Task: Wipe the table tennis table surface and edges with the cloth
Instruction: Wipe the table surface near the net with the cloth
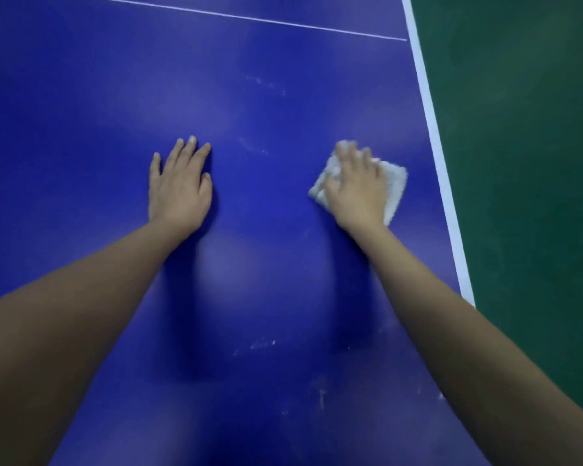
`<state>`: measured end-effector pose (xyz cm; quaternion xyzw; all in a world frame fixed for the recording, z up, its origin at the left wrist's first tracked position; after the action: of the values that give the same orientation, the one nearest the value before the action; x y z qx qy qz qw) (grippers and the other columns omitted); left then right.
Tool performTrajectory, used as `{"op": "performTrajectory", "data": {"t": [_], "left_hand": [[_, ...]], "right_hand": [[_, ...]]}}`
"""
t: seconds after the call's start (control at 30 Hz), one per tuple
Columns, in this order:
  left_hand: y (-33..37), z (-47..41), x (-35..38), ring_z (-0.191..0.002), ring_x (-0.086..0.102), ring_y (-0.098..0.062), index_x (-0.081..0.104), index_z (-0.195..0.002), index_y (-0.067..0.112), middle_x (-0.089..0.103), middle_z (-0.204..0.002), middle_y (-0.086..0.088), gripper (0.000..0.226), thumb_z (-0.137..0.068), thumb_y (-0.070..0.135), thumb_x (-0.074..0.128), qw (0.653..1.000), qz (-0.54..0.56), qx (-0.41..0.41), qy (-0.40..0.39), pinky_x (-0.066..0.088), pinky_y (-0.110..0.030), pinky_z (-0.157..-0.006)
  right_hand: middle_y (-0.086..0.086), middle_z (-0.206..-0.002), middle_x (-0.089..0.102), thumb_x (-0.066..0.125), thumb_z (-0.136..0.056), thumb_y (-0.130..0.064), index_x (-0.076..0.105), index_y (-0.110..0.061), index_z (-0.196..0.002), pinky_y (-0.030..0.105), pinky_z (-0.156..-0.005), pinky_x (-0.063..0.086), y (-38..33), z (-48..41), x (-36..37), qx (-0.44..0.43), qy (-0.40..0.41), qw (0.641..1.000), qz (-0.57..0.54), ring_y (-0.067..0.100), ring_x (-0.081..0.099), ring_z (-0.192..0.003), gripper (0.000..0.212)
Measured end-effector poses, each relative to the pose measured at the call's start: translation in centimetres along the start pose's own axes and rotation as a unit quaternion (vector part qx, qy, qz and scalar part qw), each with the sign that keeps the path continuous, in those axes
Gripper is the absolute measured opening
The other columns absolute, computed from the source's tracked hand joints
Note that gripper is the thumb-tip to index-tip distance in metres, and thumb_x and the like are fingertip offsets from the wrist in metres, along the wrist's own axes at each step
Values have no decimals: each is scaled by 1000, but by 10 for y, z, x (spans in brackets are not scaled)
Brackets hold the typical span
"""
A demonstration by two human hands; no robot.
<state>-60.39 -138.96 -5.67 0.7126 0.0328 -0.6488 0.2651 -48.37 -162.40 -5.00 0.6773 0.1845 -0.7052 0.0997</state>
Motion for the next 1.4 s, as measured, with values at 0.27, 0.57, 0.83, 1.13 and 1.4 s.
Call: {"op": "performTrajectory", "data": {"t": [0.27,0.57,0.83,1.13,1.4], "left_hand": [[0,96,-4,-143,23,-23,31,-145,7,28,-153,-11,50,-96,14,39,992,-52,95,-59,12,-43,-114],[3,237,-49,-120,55,-30,57,-126,0,57,-130,-15,53,-87,20,26,981,-9,184,-59,37,-51,-100],[-21,321,-62,-127,49,-23,53,-131,7,52,-137,-10,47,-89,18,35,982,35,167,-76,29,-41,-110],[-45,393,-69,-134,36,-14,41,-140,15,42,-145,0,43,-97,16,40,979,110,128,-117,21,-24,-110],[-40,418,-75,-129,42,-12,45,-138,15,46,-141,2,40,-98,16,39,977,174,76,-97,31,-23,-106]], "right_hand": [[5,-152,31,35,-88,-40,25,-16,-148,44,-113,13,-115,275,28,-478,-156,863,56,28,28,-139,66],[11,-150,35,31,-96,-28,34,-12,-145,42,-112,22,114,241,-24,184,-17,982,-27,31,29,-138,51],[2,-156,23,29,-98,-34,20,-20,-150,40,-117,13,-8,329,11,164,-18,986,-7,23,19,-144,55],[2,-148,40,39,-94,-39,35,-20,-145,39,-108,27,-102,403,22,107,-9,994,-22,25,40,-132,55],[-5,-147,37,37,-97,-42,27,-26,-147,31,-98,33,-117,429,17,45,-46,998,-8,21,43,-120,53]]}}
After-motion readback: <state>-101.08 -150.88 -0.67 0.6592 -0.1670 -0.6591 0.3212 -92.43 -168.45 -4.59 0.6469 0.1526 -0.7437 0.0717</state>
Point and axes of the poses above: each hand's wrist, its own z-axis away from the middle knuckle, its own x-axis out of the palm, y = z × x, the point moved 7 cm from there along -z, towards the middle knuckle
